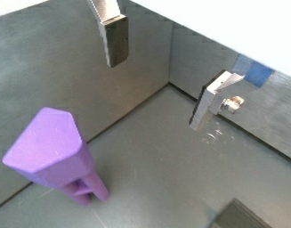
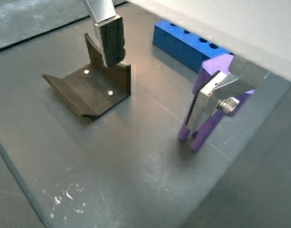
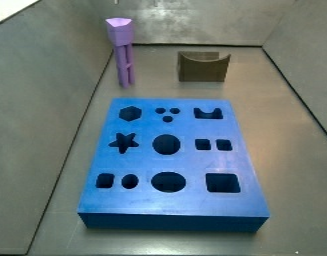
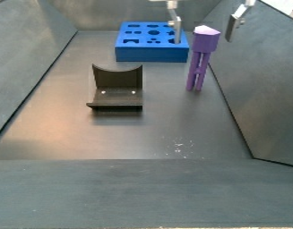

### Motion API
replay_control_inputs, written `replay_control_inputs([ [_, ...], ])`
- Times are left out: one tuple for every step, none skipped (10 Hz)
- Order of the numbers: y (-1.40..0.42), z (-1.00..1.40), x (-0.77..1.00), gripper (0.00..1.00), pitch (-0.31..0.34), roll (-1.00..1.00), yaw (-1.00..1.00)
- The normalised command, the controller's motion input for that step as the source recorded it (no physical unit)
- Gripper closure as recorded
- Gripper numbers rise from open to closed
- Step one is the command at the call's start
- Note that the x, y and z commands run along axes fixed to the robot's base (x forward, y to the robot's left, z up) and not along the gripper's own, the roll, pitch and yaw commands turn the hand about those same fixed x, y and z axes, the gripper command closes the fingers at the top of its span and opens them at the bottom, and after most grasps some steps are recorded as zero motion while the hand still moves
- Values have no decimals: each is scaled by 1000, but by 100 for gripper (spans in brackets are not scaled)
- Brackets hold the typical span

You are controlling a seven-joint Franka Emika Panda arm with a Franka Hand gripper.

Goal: Pick up the 3 prong object. Move up. Move to above the board. Insert the 3 prong object.
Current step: Pick up the 3 prong object.

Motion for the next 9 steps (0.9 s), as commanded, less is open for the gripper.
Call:
replay_control_inputs([
  [-20, 0, -340, 0, -139, 0, 477],
  [-11, -3, -309, 0, -124, 0, 506],
  [-51, -26, -277, 0, -111, 0, 540],
  [-89, -71, -234, 0, -116, 0, 566],
  [-203, -49, -146, 0, -111, -10, 514],
  [-231, -71, -103, 0, -111, -16, 531],
  [-226, -63, -100, 0, -96, -4, 543],
  [-240, -83, -46, 0, -84, -1, 577],
  [-200, -97, -29, 0, -77, 0, 589],
])
